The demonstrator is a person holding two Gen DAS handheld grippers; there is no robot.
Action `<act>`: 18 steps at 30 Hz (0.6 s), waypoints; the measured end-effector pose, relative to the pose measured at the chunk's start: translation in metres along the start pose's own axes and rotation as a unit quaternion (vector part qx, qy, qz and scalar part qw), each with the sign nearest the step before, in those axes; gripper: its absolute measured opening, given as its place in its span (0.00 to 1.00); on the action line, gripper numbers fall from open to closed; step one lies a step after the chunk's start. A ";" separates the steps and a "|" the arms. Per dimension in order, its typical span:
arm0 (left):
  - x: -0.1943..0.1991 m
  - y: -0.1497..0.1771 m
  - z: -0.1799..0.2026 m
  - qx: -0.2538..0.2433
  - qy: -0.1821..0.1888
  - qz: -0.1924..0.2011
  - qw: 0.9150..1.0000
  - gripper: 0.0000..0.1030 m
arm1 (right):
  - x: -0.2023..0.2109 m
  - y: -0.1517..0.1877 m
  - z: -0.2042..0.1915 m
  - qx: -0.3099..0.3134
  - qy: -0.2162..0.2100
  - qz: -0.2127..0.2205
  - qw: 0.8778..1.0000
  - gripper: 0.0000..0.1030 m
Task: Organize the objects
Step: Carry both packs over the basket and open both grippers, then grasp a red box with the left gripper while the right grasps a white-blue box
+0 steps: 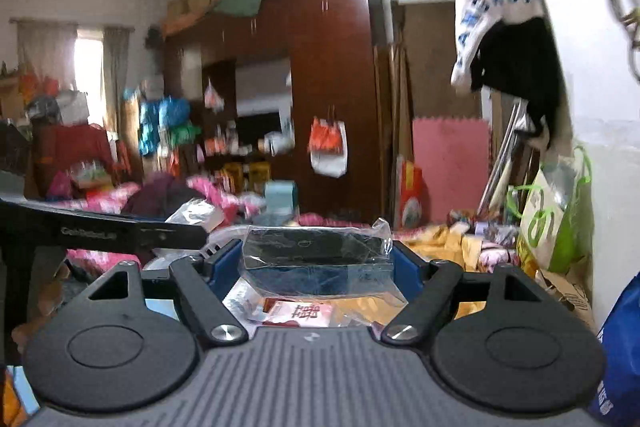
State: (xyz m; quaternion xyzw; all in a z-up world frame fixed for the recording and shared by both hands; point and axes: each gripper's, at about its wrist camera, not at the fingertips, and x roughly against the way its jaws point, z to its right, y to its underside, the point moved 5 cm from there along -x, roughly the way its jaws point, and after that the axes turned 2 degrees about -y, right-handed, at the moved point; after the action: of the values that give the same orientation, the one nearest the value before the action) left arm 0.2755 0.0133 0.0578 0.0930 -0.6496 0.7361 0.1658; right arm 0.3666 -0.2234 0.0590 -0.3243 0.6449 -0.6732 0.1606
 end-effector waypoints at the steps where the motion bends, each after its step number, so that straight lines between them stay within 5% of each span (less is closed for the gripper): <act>1: -0.008 -0.001 0.000 0.003 -0.006 -0.009 1.000 0.50 | -0.008 0.001 0.000 0.000 0.002 -0.010 1.000 0.77; 5: -0.036 0.001 -0.007 0.014 -0.006 -0.038 0.999 0.74 | -0.033 0.006 0.011 -0.028 -0.024 -0.043 0.998 0.95; 9: -0.025 0.011 -0.011 0.003 -0.008 -0.035 0.999 0.74 | -0.020 0.007 0.015 -0.038 -0.010 -0.025 0.999 1.00; 13: 0.028 0.030 -0.008 -0.027 0.004 0.004 1.000 0.80 | 0.018 0.017 0.003 -0.028 -0.034 -0.016 0.999 1.00; 18: 0.063 0.075 -0.013 -0.040 -0.003 0.006 0.999 0.86 | 0.041 0.064 -0.022 0.006 -0.050 -0.035 0.998 1.00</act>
State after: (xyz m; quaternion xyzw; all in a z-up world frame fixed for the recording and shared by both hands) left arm 0.1906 0.0266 0.0085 0.0848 -0.6801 0.7099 0.1626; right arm 0.3087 -0.2399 0.0072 -0.3792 0.6200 -0.6654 0.1708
